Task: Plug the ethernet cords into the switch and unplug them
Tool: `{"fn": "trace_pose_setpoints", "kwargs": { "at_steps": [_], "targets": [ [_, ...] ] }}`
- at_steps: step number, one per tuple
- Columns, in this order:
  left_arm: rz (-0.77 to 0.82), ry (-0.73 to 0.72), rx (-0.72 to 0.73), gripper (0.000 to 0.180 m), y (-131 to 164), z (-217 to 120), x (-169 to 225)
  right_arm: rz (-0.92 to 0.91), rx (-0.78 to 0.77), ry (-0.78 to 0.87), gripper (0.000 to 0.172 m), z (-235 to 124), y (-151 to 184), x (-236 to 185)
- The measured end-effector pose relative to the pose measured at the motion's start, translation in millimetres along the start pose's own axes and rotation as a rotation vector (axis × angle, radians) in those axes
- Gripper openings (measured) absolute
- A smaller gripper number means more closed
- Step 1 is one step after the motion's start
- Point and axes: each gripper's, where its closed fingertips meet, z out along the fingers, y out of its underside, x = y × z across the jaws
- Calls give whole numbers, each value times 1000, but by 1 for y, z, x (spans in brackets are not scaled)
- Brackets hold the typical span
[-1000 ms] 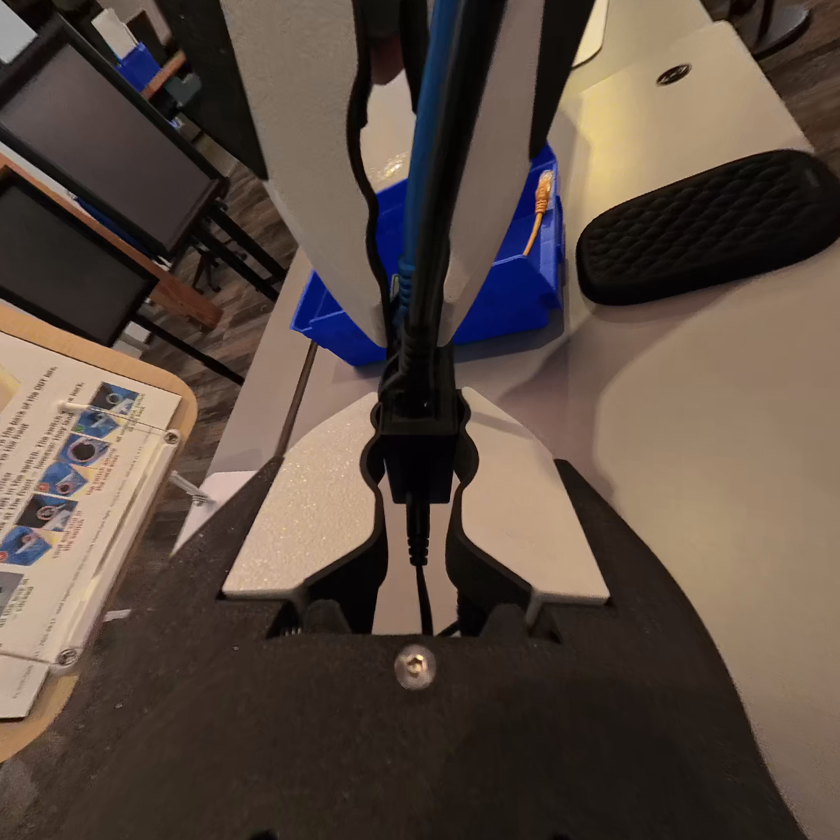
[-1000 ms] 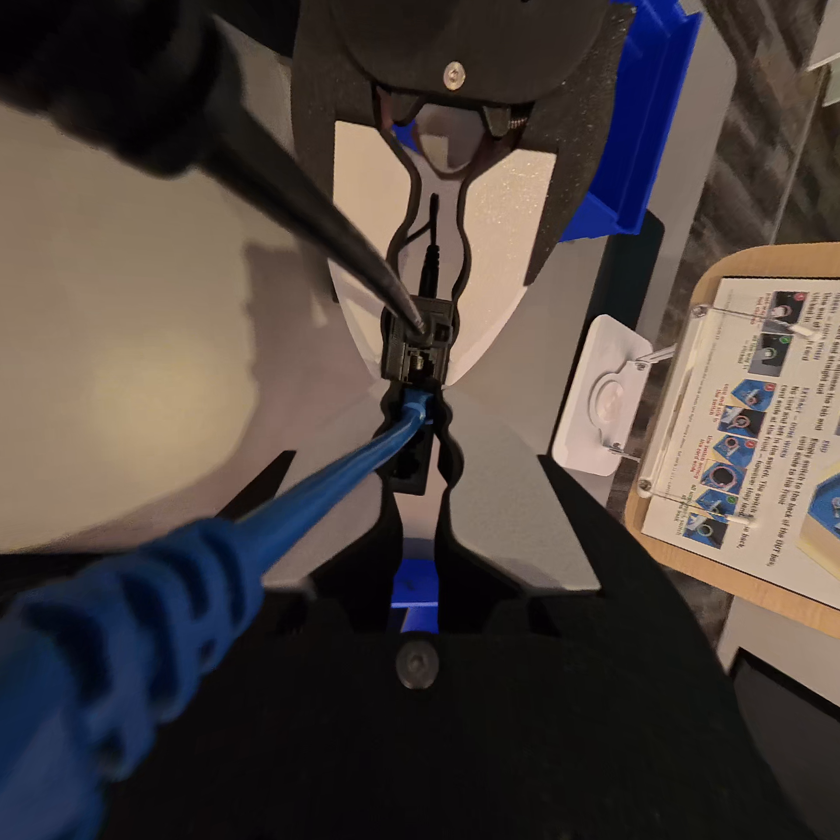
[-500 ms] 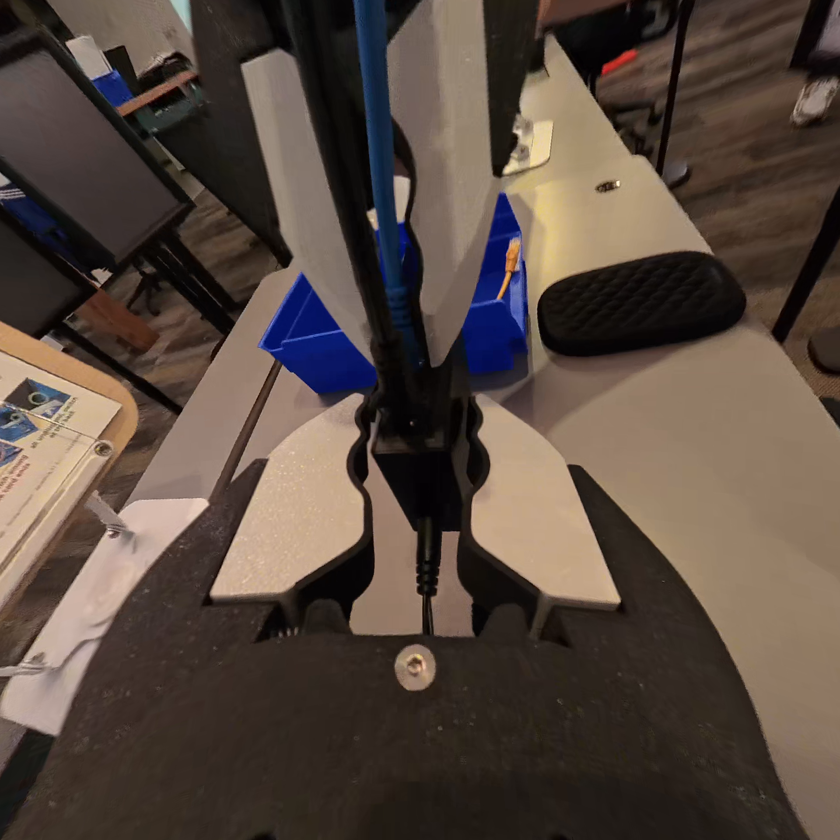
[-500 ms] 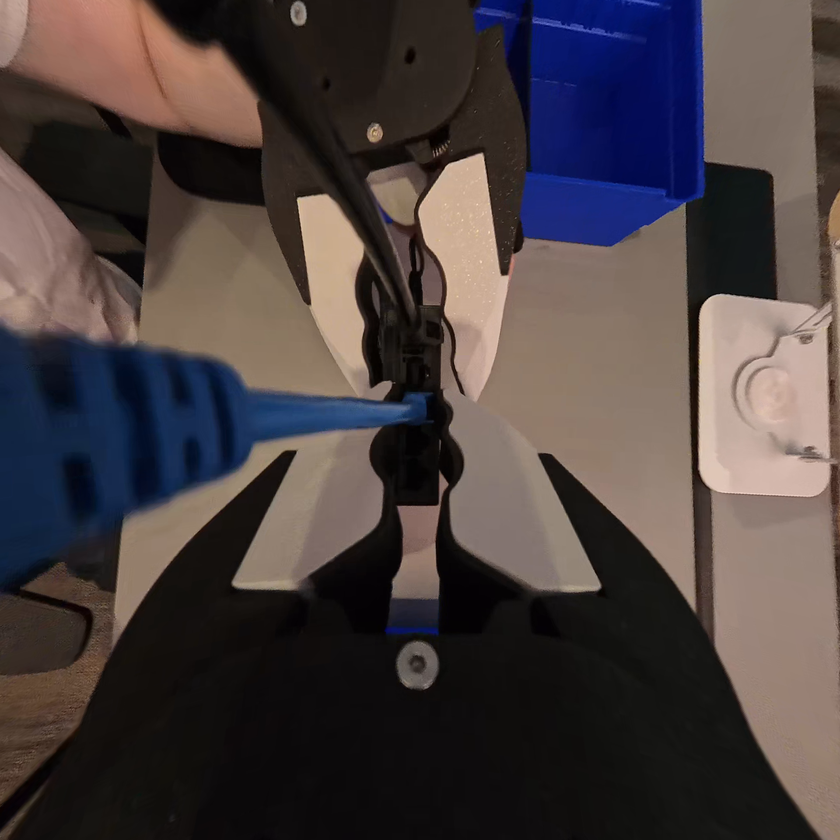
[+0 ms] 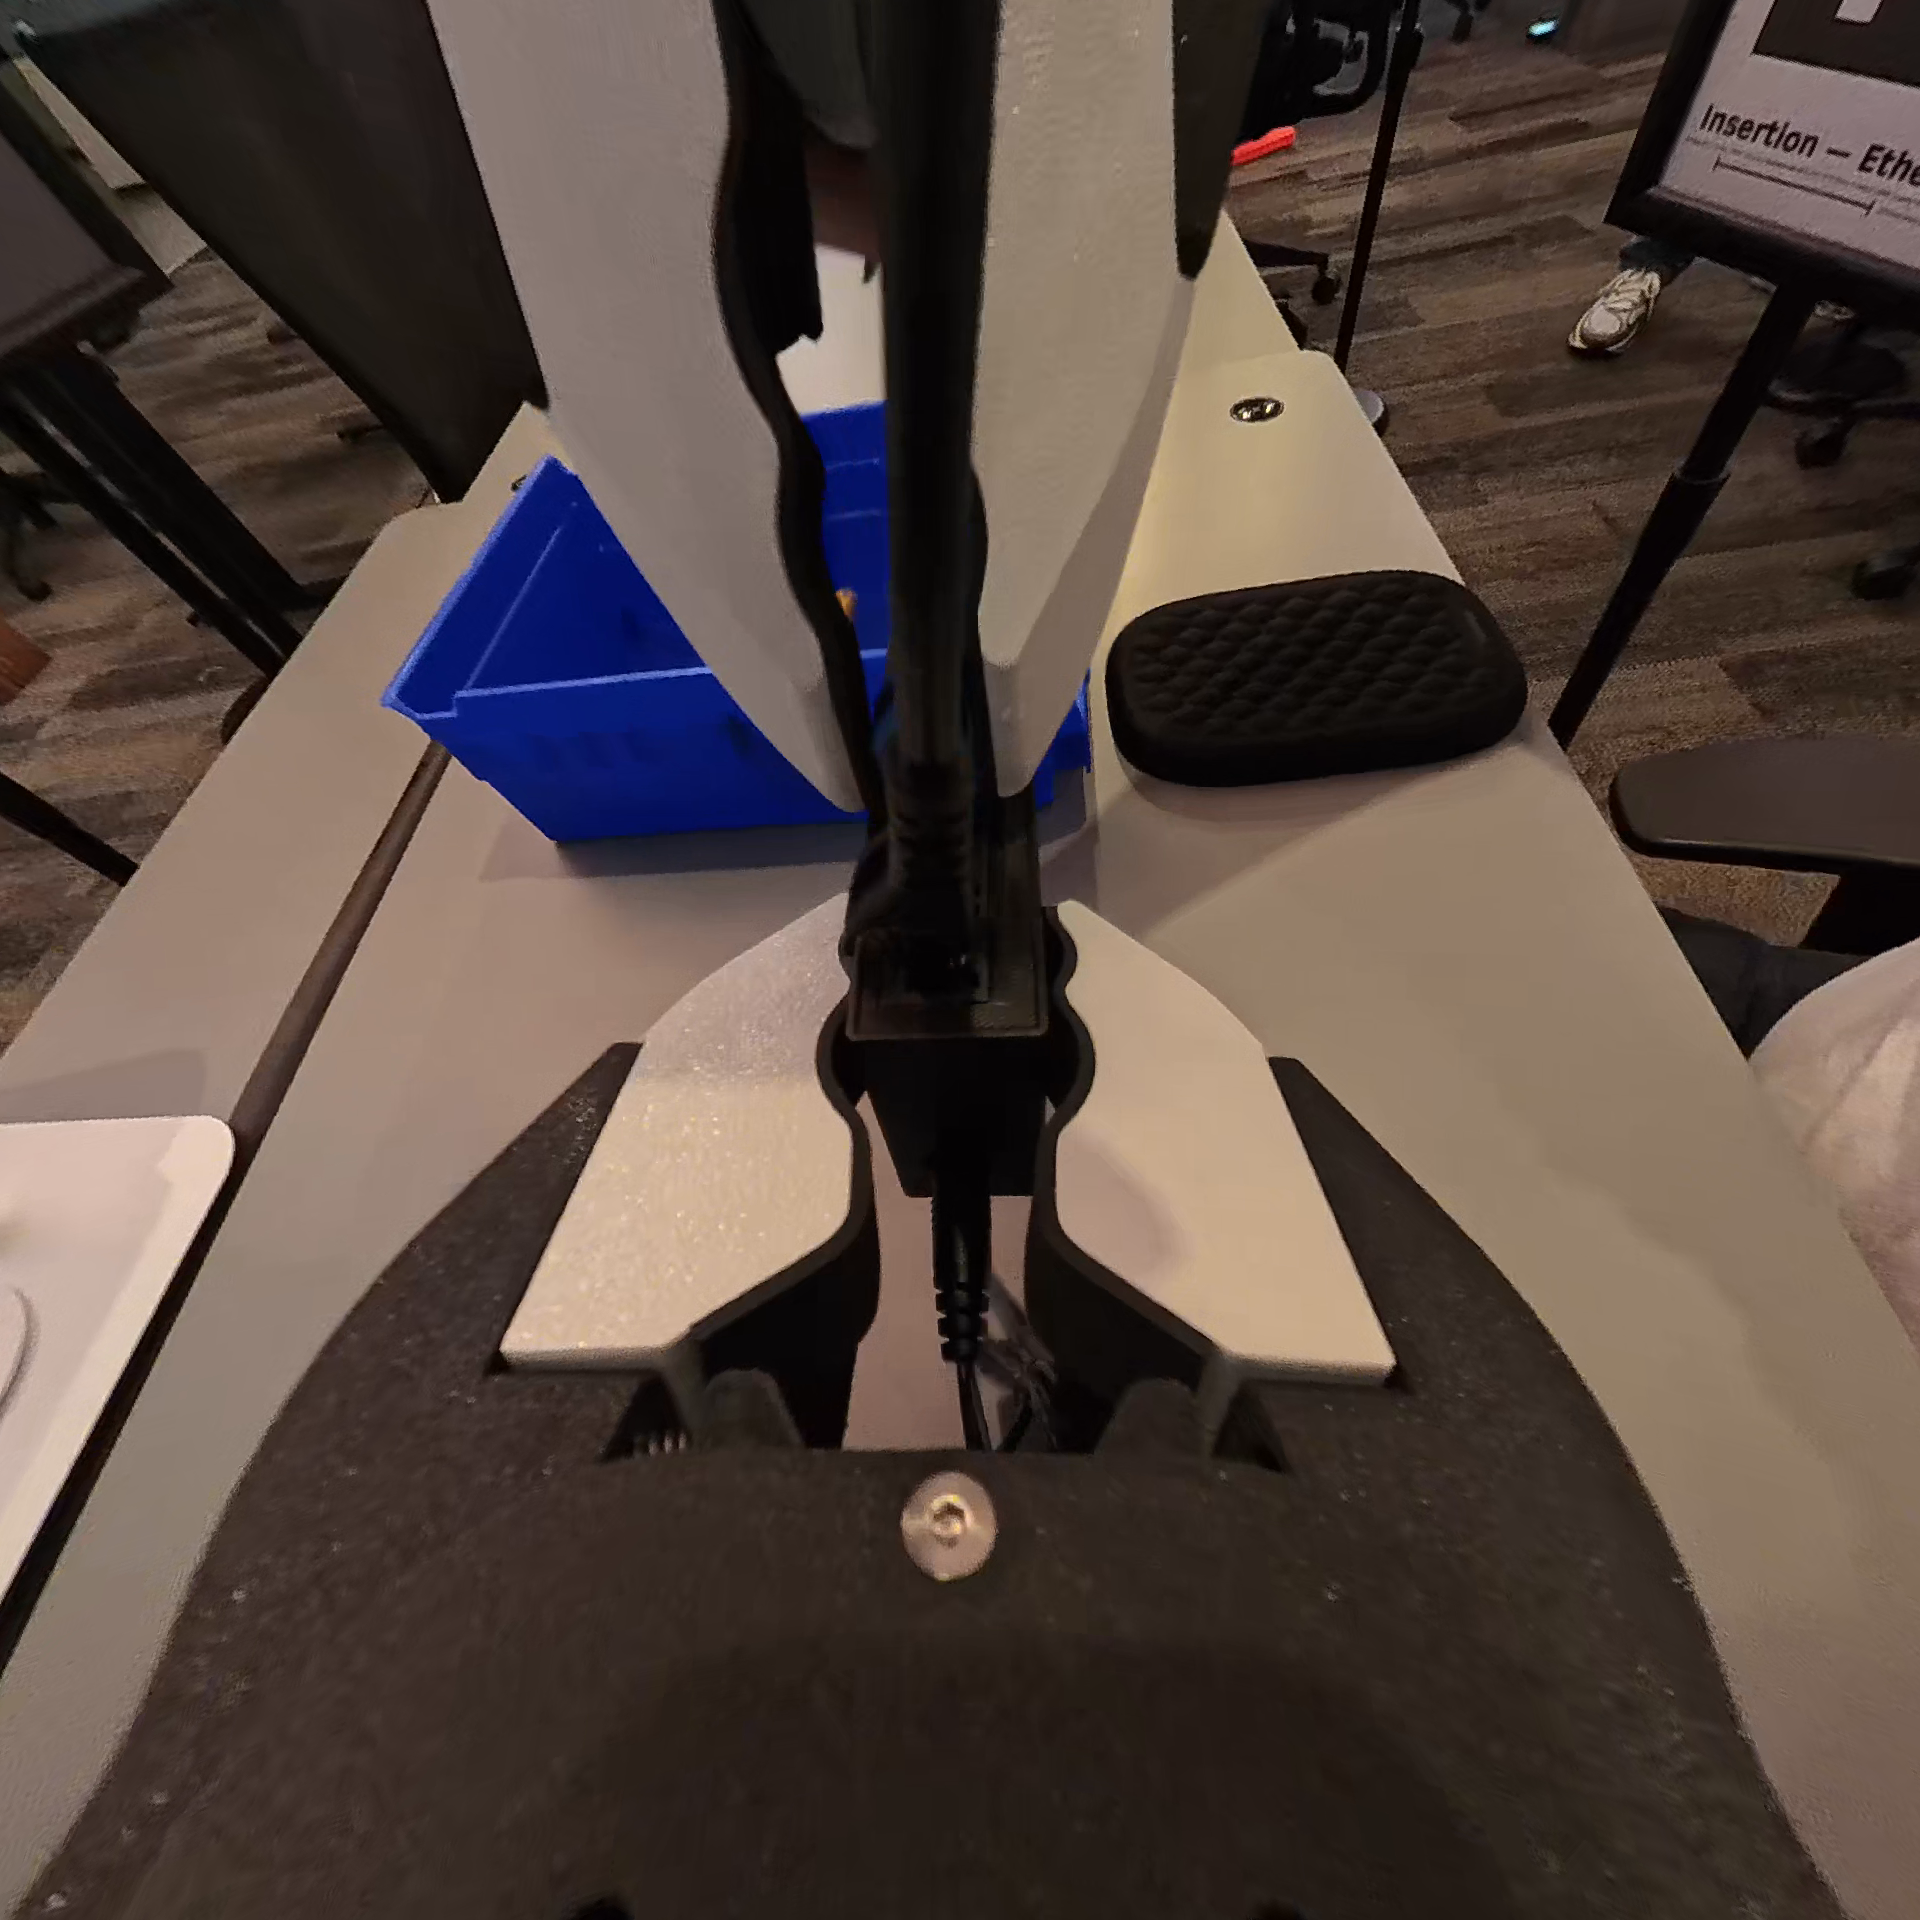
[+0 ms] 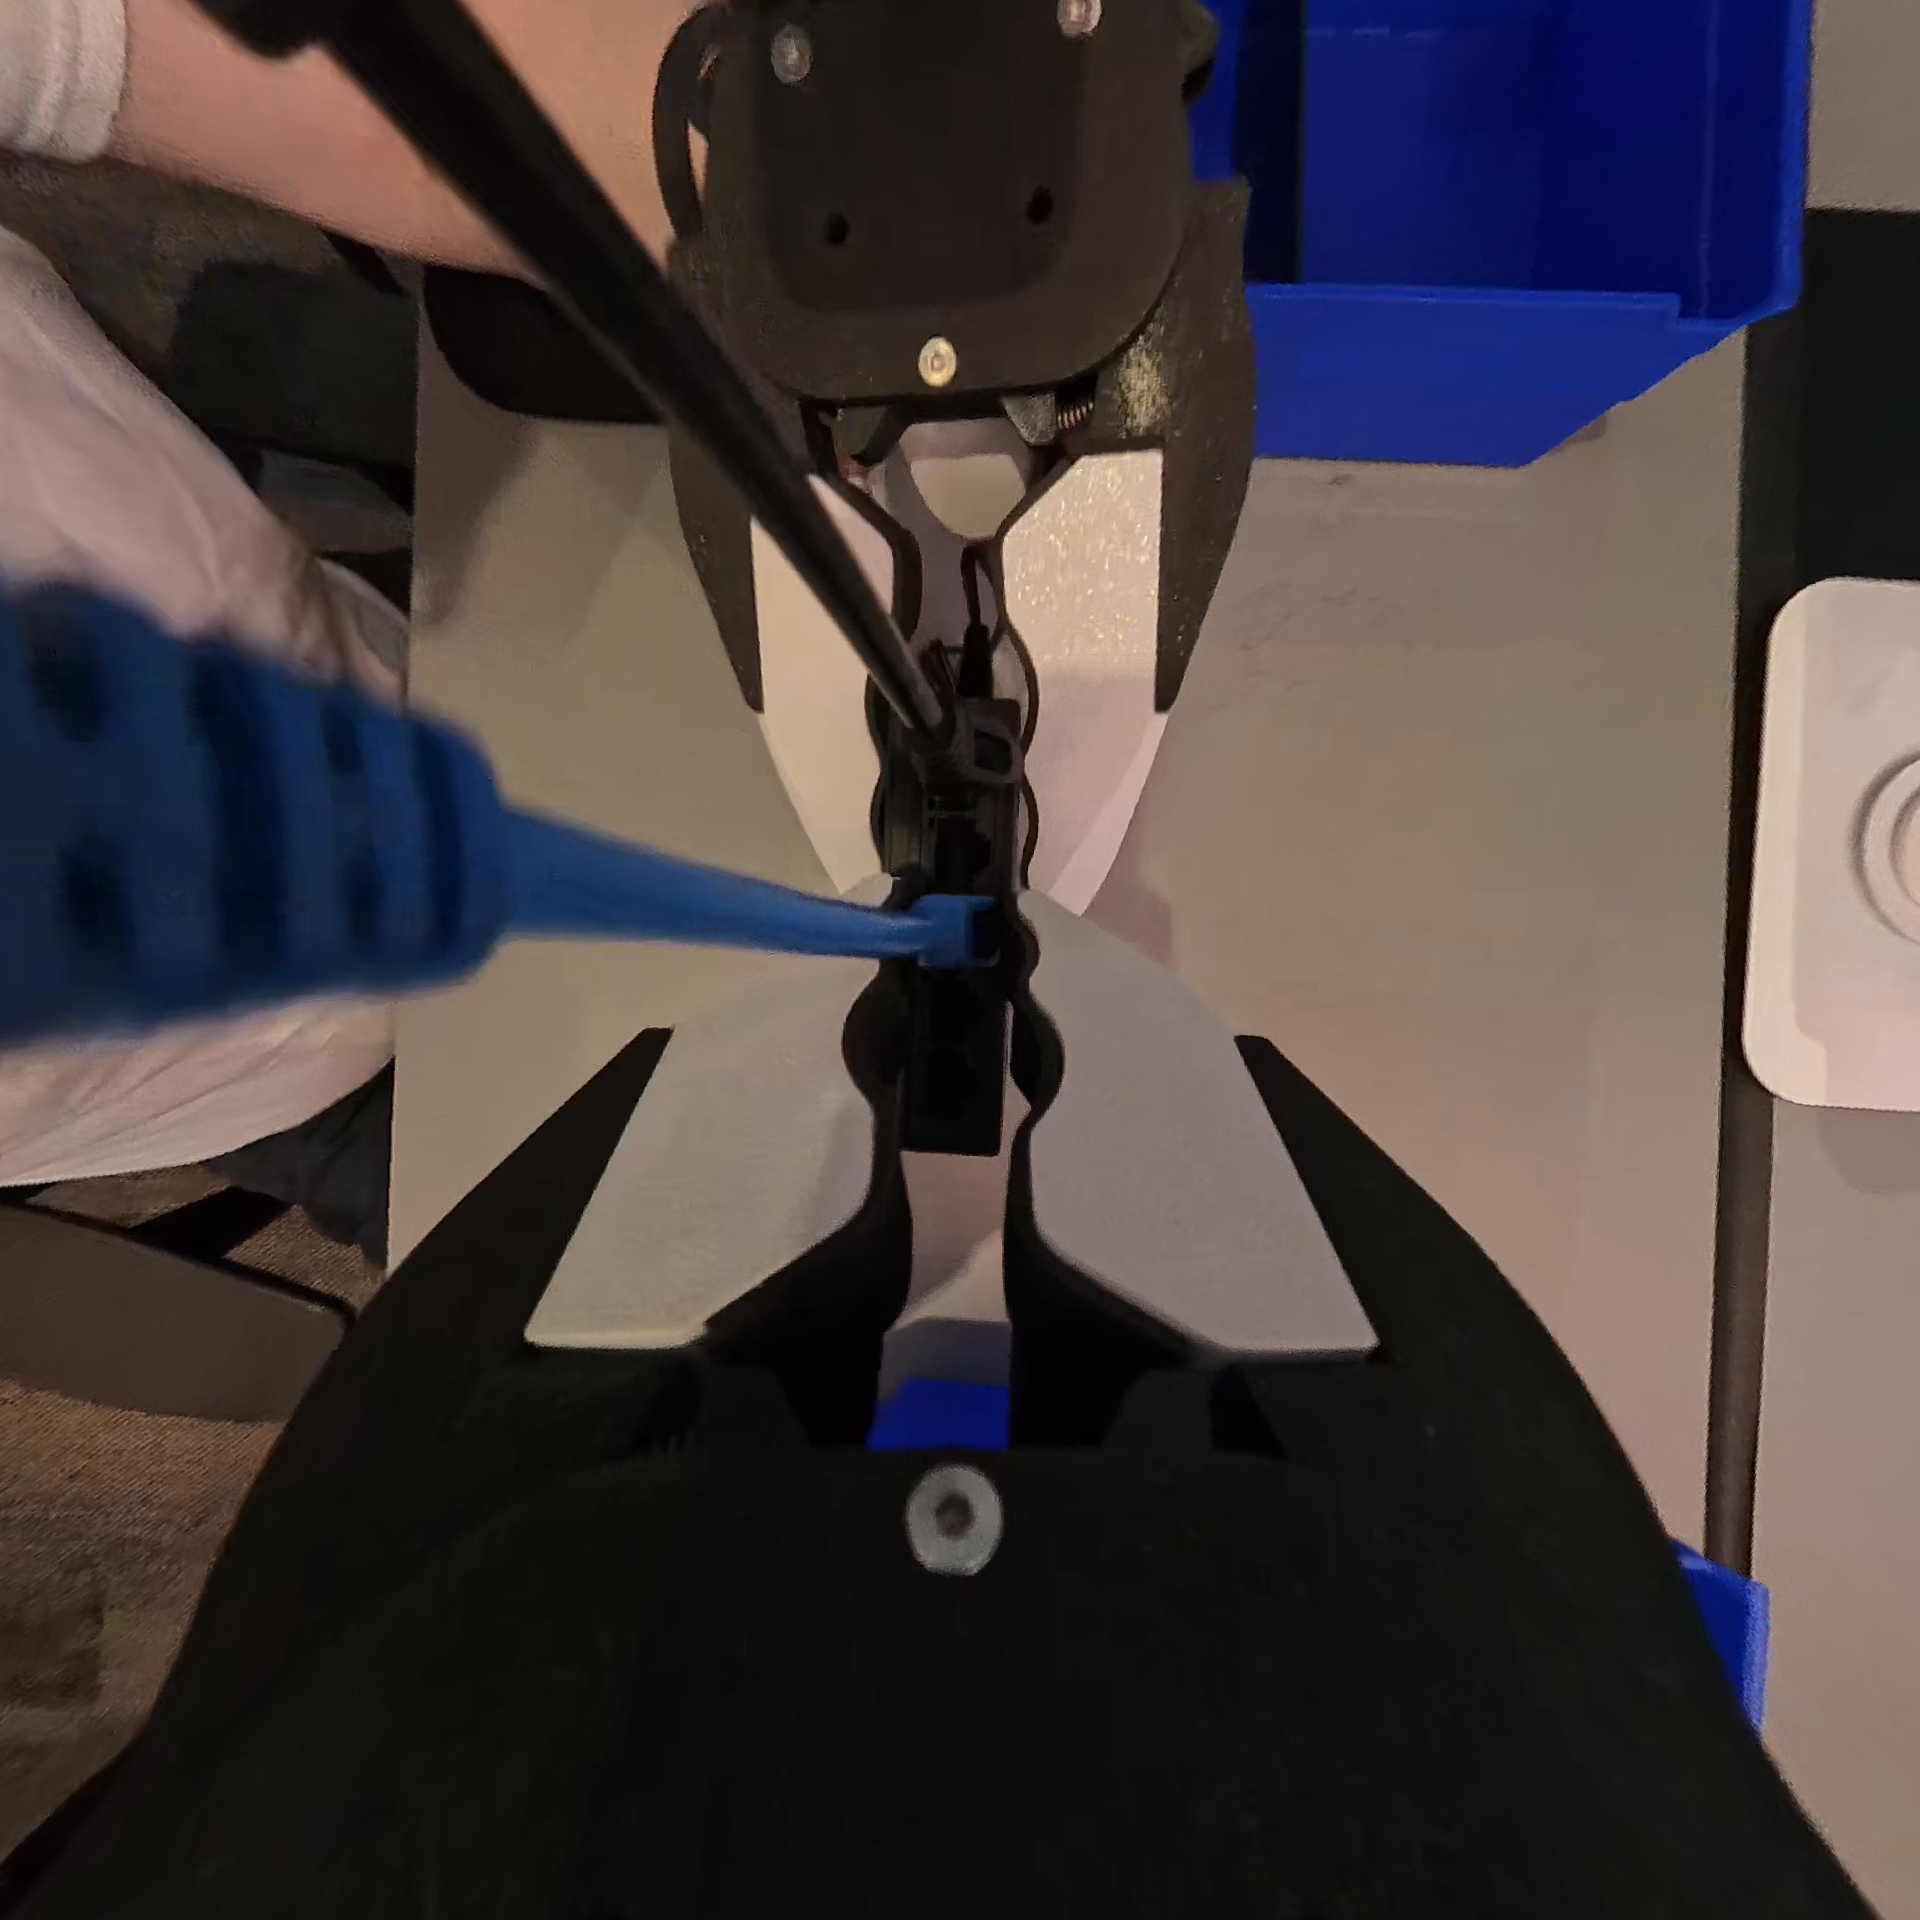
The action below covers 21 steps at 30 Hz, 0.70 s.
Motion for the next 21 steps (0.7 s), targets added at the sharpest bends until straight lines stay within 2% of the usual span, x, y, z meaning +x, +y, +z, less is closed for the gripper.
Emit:
{"fn": "trace_pose_setpoints", "kwargs": {
  "at_steps": [4, 16, 21],
  "targets": [
    [-1, -8, -42, 29, 4, -1, -1, -56, -101, 52, 16, 2, 11, 4],
    [-53, 69, -42, 29, 1, -7, 7, -80, -3, 45, 14, 5, 0, -2],
    [-38, 77, -56, 29, 4, -4, 9, -108, -39, 45, 14, 7, 4, -5]
  ]
}}
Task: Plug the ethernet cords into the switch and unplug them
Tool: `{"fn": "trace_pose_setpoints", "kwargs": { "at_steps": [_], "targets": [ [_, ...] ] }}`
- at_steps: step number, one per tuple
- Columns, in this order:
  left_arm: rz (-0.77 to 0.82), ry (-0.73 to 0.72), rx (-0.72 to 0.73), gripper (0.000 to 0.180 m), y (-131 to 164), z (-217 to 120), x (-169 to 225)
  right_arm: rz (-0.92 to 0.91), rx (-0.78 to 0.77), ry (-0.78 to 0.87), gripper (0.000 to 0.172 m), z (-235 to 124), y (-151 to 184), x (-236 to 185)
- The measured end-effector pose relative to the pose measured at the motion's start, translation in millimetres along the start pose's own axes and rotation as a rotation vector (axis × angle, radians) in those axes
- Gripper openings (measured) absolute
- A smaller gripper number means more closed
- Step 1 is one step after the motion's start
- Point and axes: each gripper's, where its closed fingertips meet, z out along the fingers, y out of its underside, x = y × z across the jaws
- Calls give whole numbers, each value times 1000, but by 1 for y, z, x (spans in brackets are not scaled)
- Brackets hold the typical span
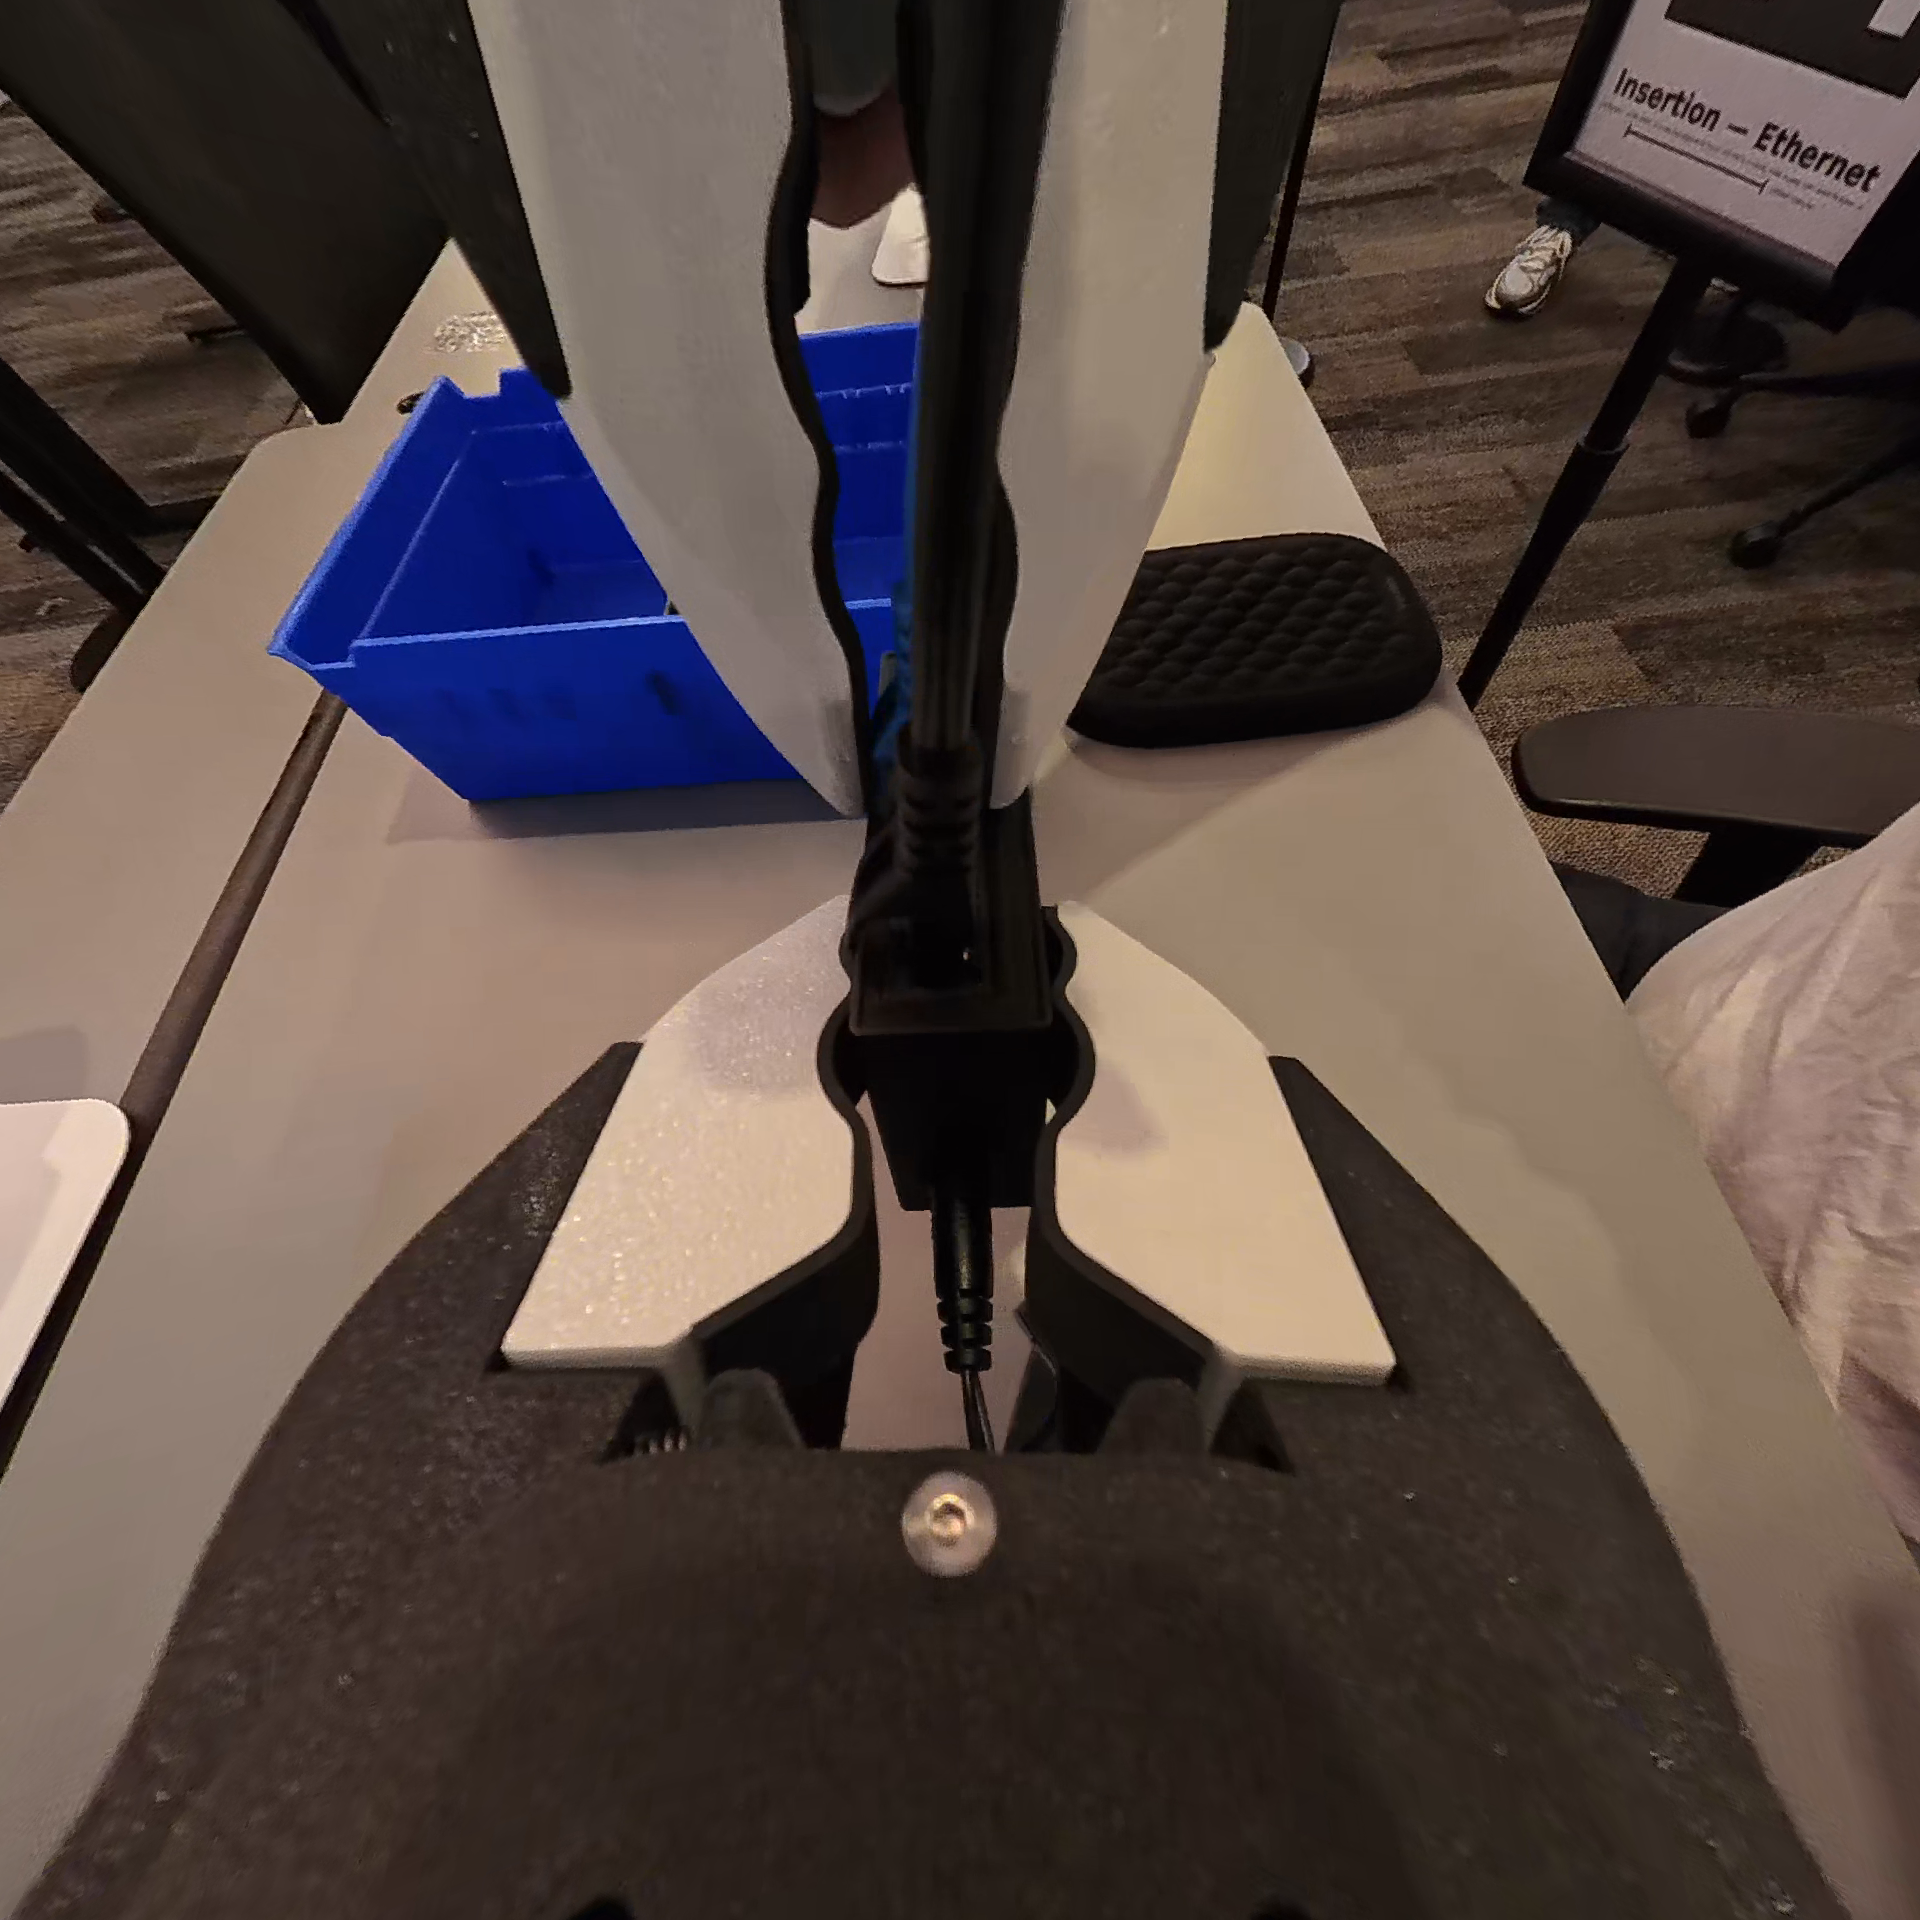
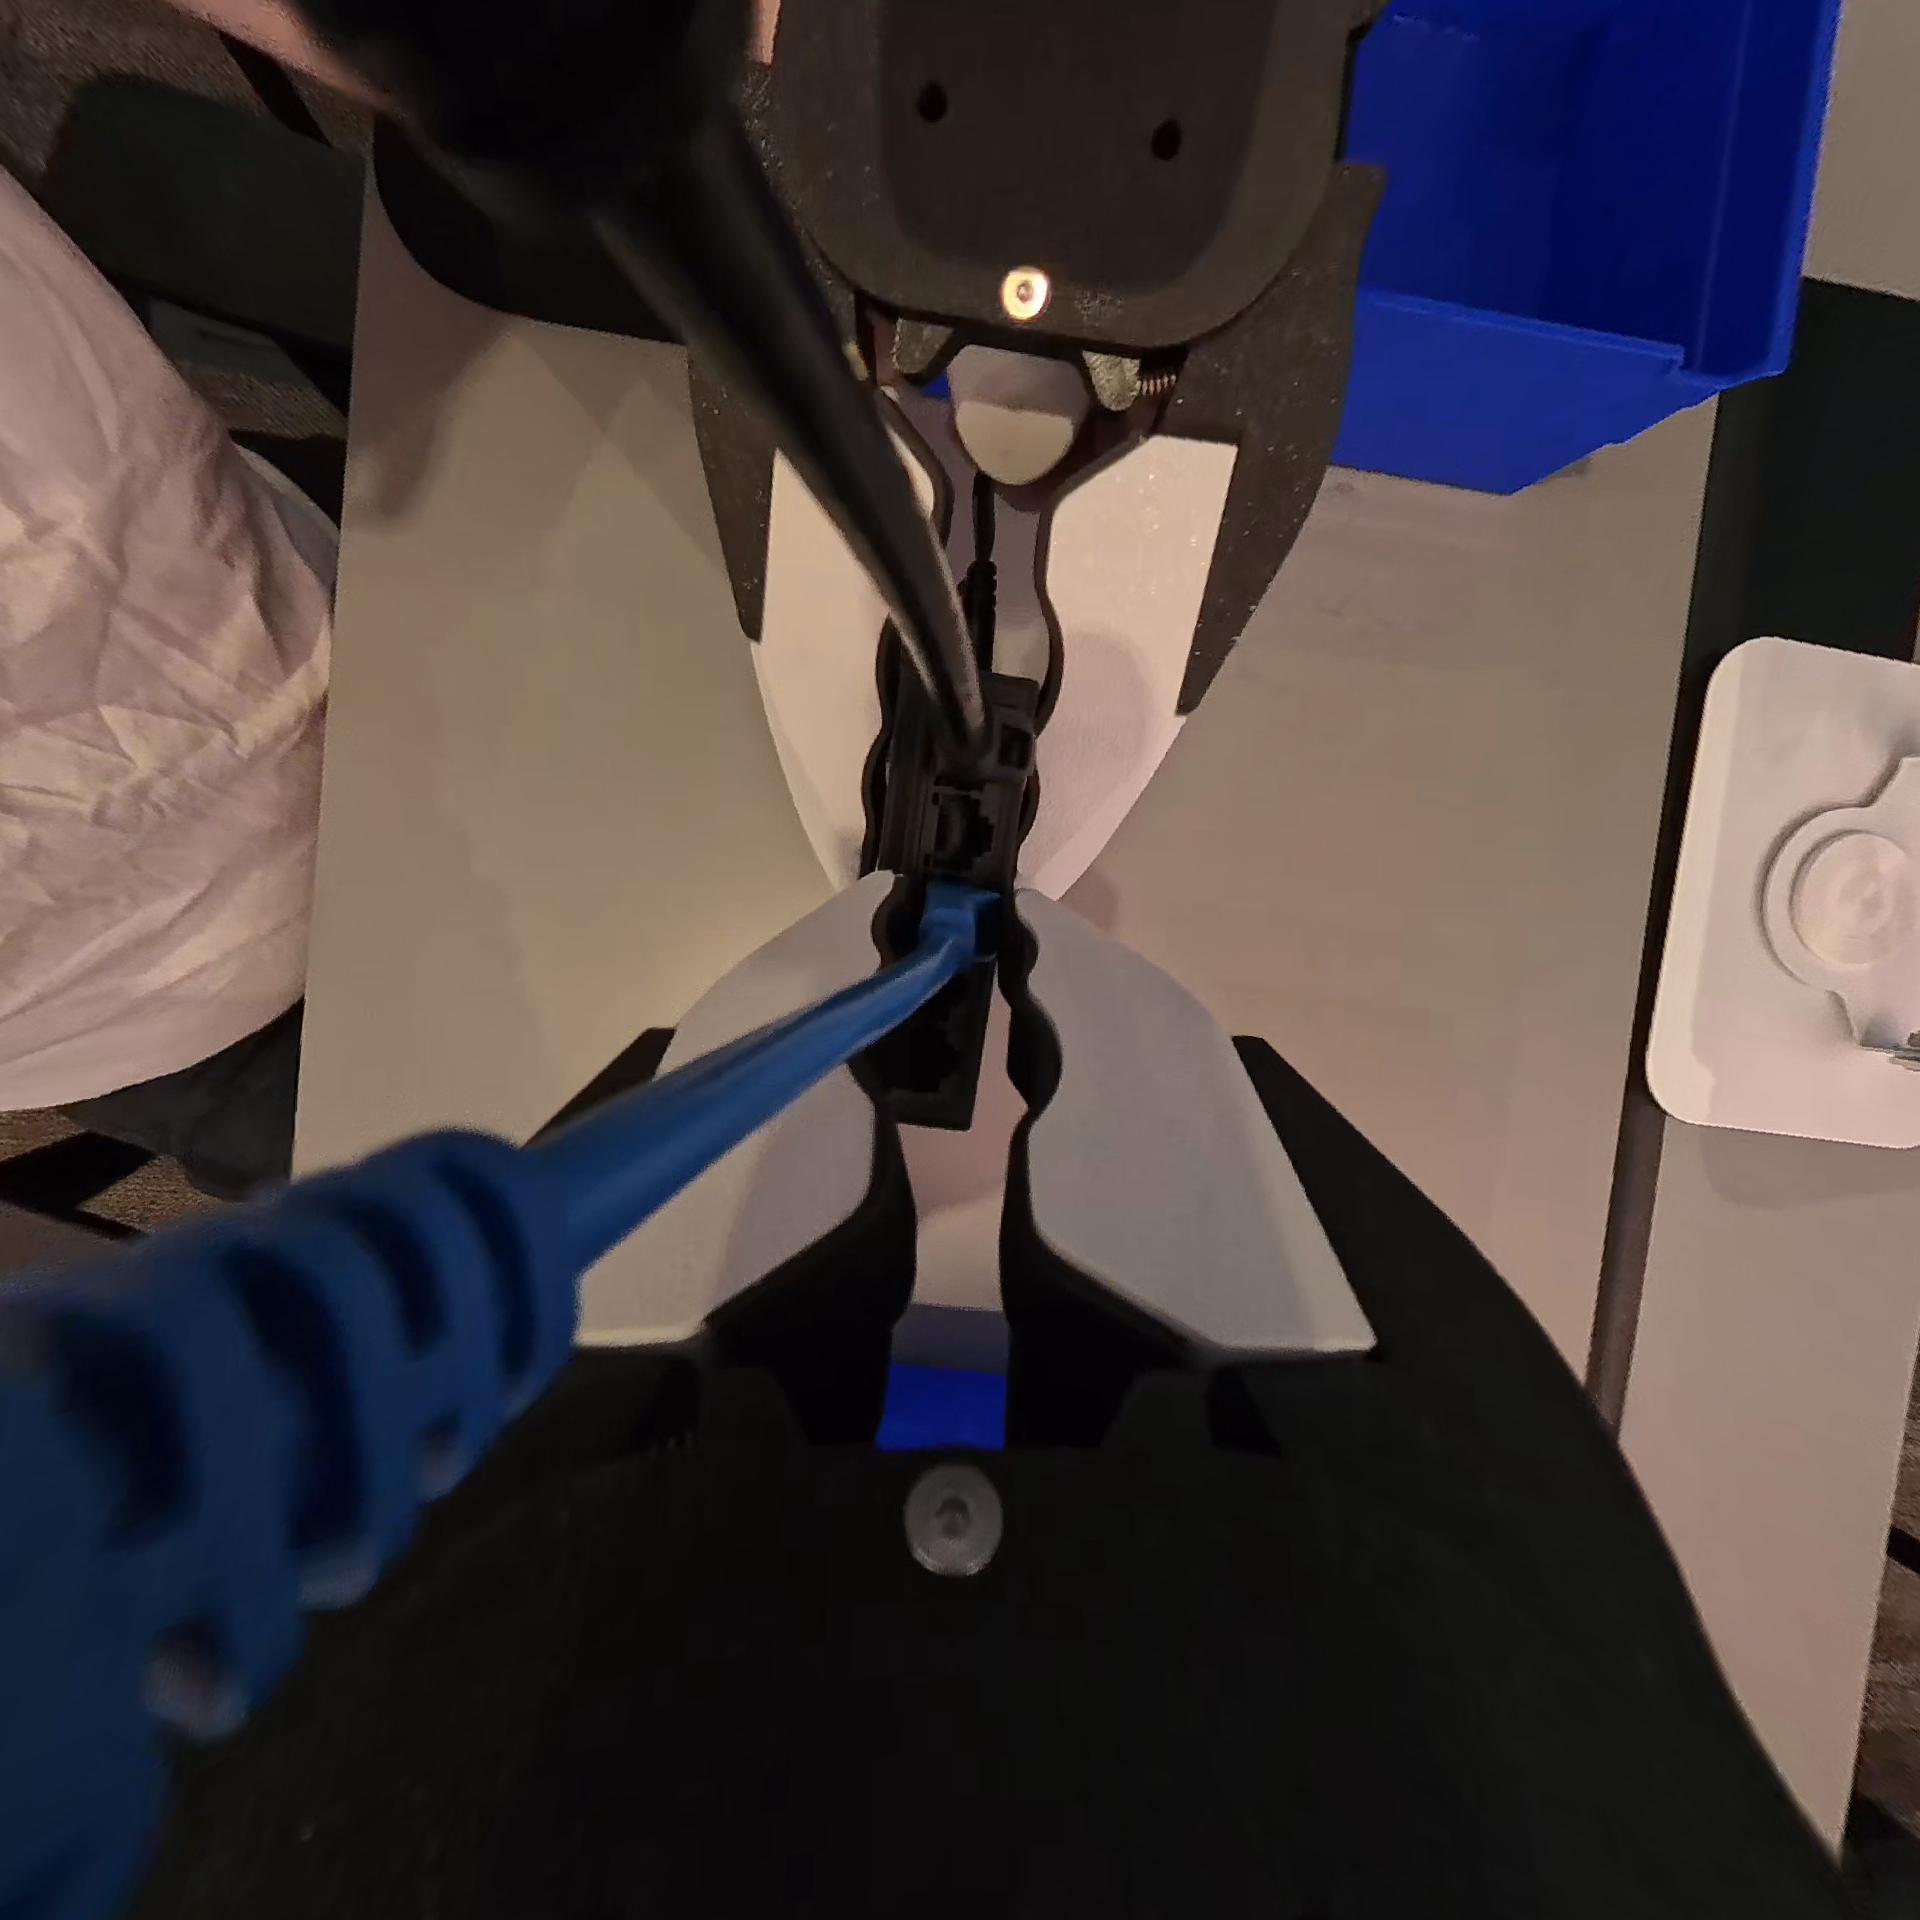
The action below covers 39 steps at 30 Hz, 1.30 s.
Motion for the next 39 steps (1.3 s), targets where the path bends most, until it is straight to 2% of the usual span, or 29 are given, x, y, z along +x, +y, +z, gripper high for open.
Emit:
{"fn": "trace_pose_setpoints", "kwargs": {
  "at_steps": [5, 8, 10, 15, 18, 21, 26, 30, 35, 39],
  "targets": [
    [37, -13, 3, 30, 1, 0, -1, 14, 30, 5, 12, 1, -2, 1],
    [76, -24, -76, 32, 11, 7, 3, 7, -7, -24, 13, 6, 4, -5],
    [53, -32, -131, 31, 17, 12, 4, 26, -30, -50, 13, 9, 11, -6],
    [51, -67, -126, 31, 15, 17, 3, 63, -36, -96, 14, 6, 15, -7],
    [30, -101, -156, 30, 18, 17, -1, 29, -60, -67, 14, 7, 17, -4],
    [-25, -55, -131, 29, 21, 22, -1, 13, -85, -58, 13, 9, 19, -3],
    [-21, -49, -154, 29, 28, 27, 0, -17, -110, -61, 13, 12, 20, -4],
    [-49, 6, -92, 29, 19, 23, 3, 31, -45, -83, 13, 7, 13, -4],
    [-201, 119, 129, 28, -10, 5, 2, 146, 112, -79, 13, -9, -6, 7],
    [-191, 117, 77, 29, -4, 6, 4, 183, 118, -114, 14, -5, -4, 5]
  ]
}}
